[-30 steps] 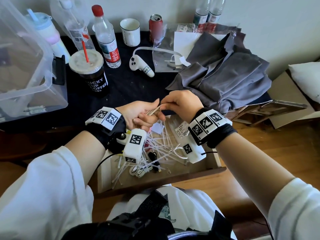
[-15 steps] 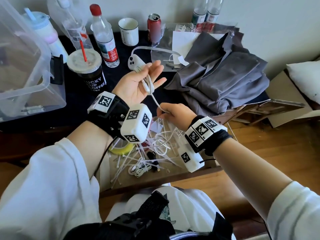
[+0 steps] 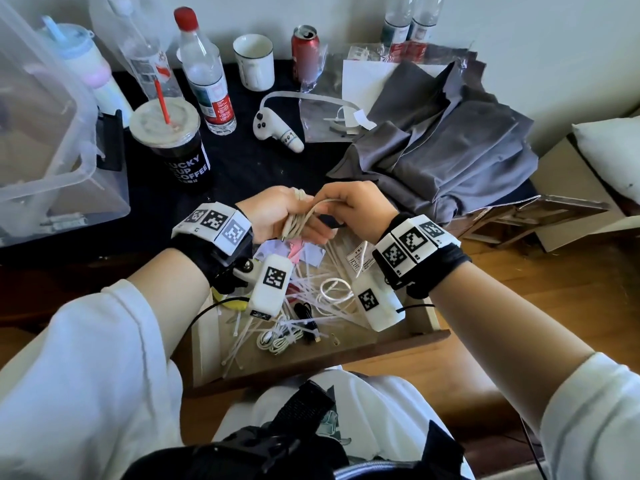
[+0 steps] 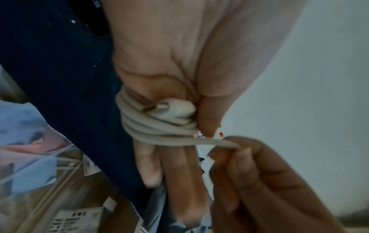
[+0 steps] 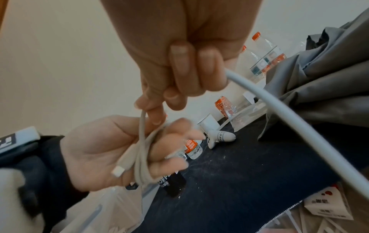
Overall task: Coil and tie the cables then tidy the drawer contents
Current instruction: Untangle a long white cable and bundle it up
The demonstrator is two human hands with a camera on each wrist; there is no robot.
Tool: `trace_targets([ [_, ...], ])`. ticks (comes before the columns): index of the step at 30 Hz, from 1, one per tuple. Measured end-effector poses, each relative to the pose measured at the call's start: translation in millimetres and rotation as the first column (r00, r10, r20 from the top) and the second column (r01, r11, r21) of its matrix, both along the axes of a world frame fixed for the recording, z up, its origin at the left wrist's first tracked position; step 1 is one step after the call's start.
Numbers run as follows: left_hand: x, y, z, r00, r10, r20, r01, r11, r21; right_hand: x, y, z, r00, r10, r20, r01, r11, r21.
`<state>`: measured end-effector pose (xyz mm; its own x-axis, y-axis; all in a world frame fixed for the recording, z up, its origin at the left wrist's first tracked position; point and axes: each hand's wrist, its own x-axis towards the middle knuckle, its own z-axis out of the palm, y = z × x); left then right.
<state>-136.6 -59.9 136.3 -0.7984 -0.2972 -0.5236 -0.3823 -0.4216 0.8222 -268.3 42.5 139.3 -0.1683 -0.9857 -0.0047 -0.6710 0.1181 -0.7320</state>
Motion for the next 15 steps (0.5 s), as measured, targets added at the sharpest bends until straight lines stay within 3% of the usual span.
trace_targets([
  [3,2,0,0,0.991,-0.133,0.034,0.134,0.991,-0.029,-2,-4,3,0.999,-0.04,0.01,0.041,0.998,-0.052],
  [5,3,-1,0,0.976,-0.215,-0.011,0.216,0.973,0.078,-6,-7,5,0.997,-0.081,0.005,0.081,0.993,-0.087],
  [8,7,-1,3,0.969,-0.169,-0.179,0.218,0.927,0.305,-12,-10,7,0.988,-0.137,0.066,0.145,0.981,-0.13],
  [9,7,-2,5,0.947,-0.147,-0.287,0.257,0.881,0.396,-14,-11,6,0.982,-0.156,0.103,0.17,0.975,-0.144],
  [11,8,-6,10,0.854,-0.052,-0.518,0.391,0.719,0.574,-12,-11,2,0.97,-0.185,0.157,0.208,0.967,-0.145],
  [12,6,-8,13,0.814,0.024,-0.581,0.405,0.694,0.595,-10,-10,-1,0.966,-0.179,0.184,0.202,0.972,-0.116],
  [14,0,-7,21,0.786,0.158,-0.598,0.275,0.777,0.566,-1,-9,-5,0.969,-0.115,0.217,0.119,0.993,-0.006],
  [15,-5,-5,24,0.803,0.222,-0.553,0.129,0.842,0.524,4,-8,-5,0.982,-0.065,0.177,0.054,0.996,0.068],
])
